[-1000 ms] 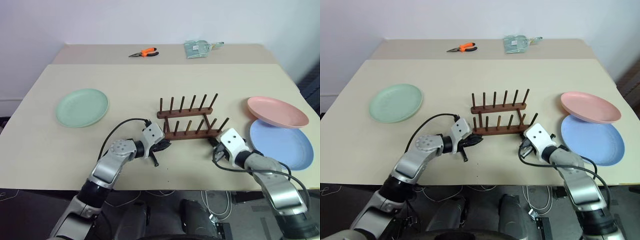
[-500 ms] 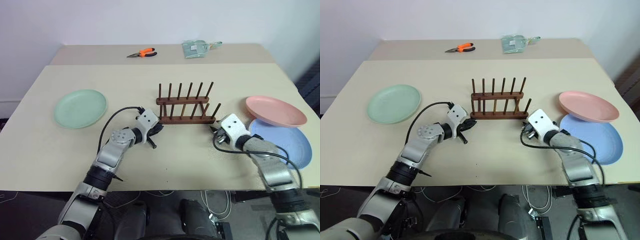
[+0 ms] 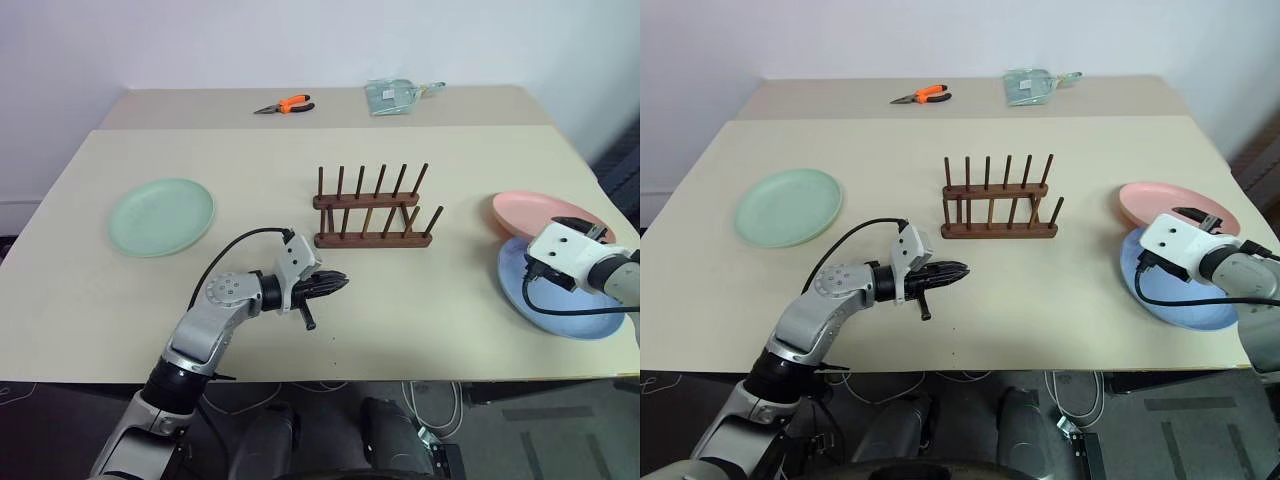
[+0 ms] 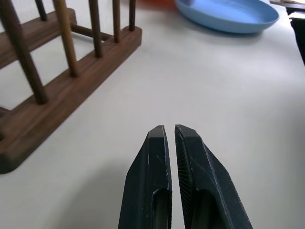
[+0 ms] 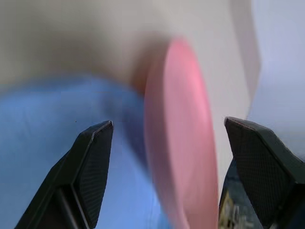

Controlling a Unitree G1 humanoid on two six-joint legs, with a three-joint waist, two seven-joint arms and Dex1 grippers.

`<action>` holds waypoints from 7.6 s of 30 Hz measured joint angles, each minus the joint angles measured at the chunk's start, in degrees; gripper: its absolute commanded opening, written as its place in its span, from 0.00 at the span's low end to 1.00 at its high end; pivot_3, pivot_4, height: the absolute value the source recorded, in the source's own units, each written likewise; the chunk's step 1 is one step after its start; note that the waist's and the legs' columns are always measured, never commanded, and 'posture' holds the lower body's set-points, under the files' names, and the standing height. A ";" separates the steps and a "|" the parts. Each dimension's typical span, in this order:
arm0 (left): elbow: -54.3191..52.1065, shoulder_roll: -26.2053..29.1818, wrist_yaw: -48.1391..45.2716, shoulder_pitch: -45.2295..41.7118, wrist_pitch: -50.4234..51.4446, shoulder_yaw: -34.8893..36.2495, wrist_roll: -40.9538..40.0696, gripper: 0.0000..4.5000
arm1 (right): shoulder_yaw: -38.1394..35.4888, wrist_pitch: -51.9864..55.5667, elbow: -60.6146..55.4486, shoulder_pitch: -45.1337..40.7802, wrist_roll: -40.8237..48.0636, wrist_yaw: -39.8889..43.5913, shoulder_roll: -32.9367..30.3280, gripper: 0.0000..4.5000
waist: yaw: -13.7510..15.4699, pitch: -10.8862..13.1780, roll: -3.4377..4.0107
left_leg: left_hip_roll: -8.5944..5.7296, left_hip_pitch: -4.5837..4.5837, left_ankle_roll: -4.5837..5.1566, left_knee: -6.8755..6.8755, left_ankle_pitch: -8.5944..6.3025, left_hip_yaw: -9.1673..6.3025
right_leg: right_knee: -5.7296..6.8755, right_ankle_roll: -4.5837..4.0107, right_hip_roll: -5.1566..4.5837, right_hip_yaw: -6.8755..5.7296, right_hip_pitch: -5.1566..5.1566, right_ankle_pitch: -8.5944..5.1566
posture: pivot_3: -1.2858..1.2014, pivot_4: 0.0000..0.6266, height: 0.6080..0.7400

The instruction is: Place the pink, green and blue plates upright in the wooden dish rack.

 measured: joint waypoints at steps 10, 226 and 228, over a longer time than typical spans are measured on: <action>-3.11 0.07 0.08 0.00 1.85 0.30 -2.67 0.06 | 4.94 -8.62 12.41 -5.59 -4.36 -4.49 0.03 0.01 | -0.03 0.00 0.02 | -0.01 0.01 0.00 -0.03 0.00 -0.01 | 0.00 -0.11 0.00 0.03 0.00 0.08 | 0.52 0.24 1.00; -0.56 10.16 3.97 10.68 -5.64 17.09 -10.15 0.80 | -4.85 38.36 -19.61 -39.15 91.91 -43.86 56.73 0.01 | -1.37 0.37 -0.05 | 0.06 -0.10 -0.04 -0.47 0.03 -0.33 | 0.18 -0.11 0.16 -0.07 -0.49 0.18 | 0.52 0.24 1.00; -0.72 10.17 4.01 10.67 -5.53 17.09 -10.16 0.80 | -4.83 38.03 -18.37 -39.15 92.09 -44.90 57.29 0.01 | -1.38 0.37 -0.04 | 0.06 -0.10 -0.04 -0.46 0.03 -0.32 | 0.18 -0.12 0.17 -0.06 -0.48 0.18 | 0.52 0.24 1.00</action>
